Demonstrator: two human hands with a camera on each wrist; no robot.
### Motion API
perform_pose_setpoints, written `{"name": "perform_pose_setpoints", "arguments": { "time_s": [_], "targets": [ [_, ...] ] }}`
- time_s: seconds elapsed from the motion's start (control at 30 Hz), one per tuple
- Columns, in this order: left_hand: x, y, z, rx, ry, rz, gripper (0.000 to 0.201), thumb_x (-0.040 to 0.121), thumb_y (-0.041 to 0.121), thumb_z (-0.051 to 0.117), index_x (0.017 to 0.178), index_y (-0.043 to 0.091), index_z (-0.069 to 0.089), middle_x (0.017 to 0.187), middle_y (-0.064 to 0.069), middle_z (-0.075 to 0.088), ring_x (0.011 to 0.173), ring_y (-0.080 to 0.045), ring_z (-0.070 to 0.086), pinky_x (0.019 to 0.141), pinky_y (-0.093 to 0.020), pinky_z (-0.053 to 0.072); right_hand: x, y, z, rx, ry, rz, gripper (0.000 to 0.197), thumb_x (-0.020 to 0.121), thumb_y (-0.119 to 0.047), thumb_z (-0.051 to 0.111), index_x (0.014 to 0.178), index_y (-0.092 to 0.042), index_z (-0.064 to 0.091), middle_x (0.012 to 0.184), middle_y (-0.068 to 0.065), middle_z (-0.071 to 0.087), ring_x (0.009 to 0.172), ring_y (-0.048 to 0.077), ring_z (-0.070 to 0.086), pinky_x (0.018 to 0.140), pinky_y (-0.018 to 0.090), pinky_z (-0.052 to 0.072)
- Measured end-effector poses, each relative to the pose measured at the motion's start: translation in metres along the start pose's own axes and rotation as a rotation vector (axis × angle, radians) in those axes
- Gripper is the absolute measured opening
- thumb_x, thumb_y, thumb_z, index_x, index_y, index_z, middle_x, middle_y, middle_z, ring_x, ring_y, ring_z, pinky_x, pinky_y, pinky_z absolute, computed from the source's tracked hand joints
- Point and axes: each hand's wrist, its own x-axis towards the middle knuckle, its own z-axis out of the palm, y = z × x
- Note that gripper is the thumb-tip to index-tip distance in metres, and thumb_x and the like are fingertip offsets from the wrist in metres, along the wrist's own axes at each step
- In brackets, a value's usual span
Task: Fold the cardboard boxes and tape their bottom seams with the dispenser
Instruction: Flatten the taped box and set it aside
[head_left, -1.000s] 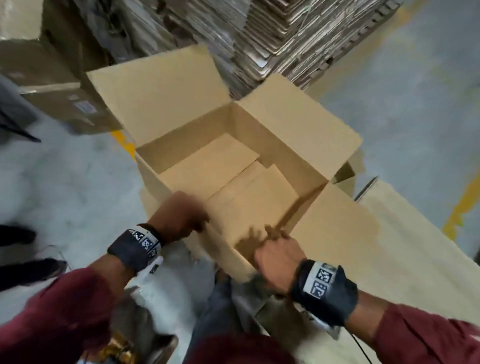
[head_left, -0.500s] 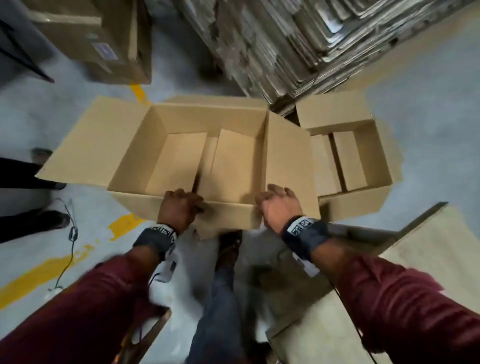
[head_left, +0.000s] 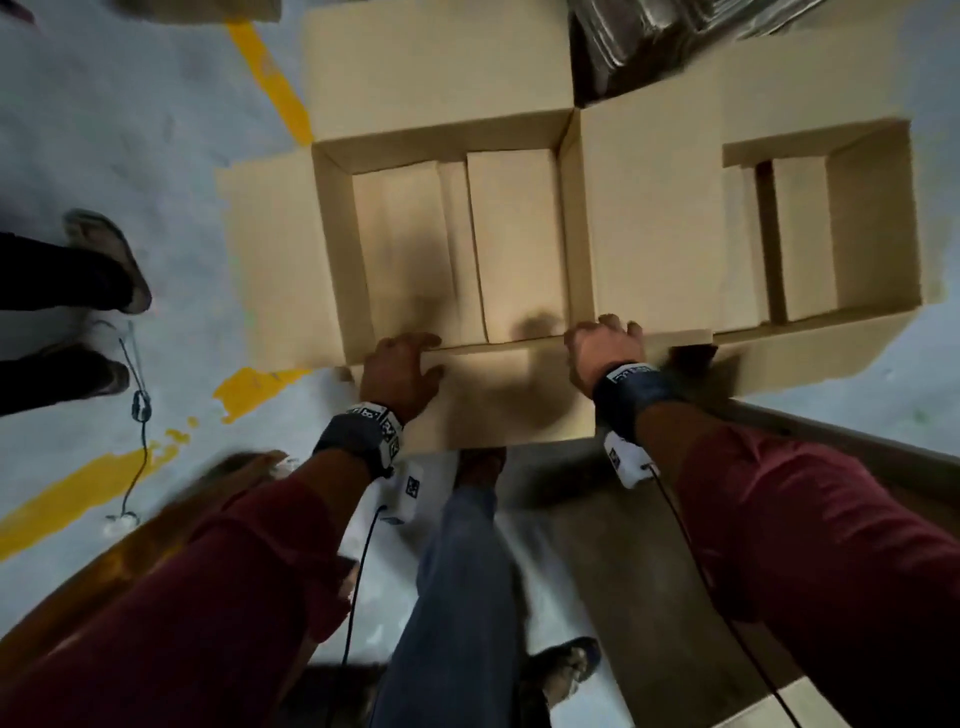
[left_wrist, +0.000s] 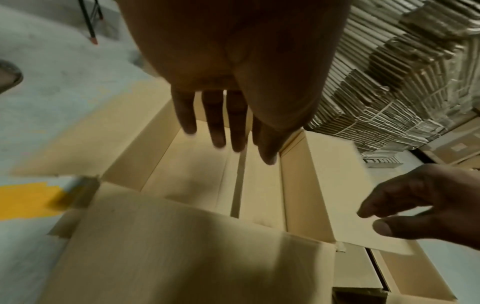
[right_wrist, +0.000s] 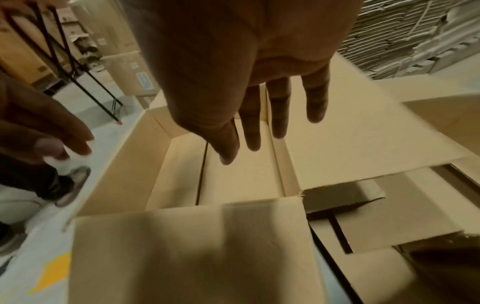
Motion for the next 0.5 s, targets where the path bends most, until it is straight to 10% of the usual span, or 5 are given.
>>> {"name": "perform_pose_setpoints", "arguments": {
  "time_s": [0.27, 0.5],
  "targets": [
    [-0.032, 0.077, -0.044, -0.054, -0.311, -0.013, 0.036, 0.092, 0.031, 0.077, 0.122, 0.012, 0.072, 0.112, -0.008, 0.074, 0.103, -0.028, 0.071, 0.091, -0.035, 0.054, -0.105, 0.024, -0.034, 0.468, -0.019, -0.005, 0.036, 0.094, -0.035, 0.062, 0.126, -0.020, 0.065, 0.125, 0.010, 0.068, 0.118, 0.031, 0.062, 0.098, 0.038, 0.052],
    [-0.132, 0.246, -0.105, -0.074, -0.190, 0.282, 0.025, 0.090, 0.038, 0.078, 0.112, 0.026, 0.074, 0.093, 0.014, 0.072, 0.092, -0.015, 0.070, 0.086, -0.031, 0.053, -0.317, 0.092, -0.052, 0.861, 0.399, -0.019, 0.033, 0.091, -0.041, 0.064, 0.122, -0.031, 0.068, 0.113, -0.009, 0.074, 0.107, 0.017, 0.068, 0.093, 0.034, 0.053]
  ]
}}
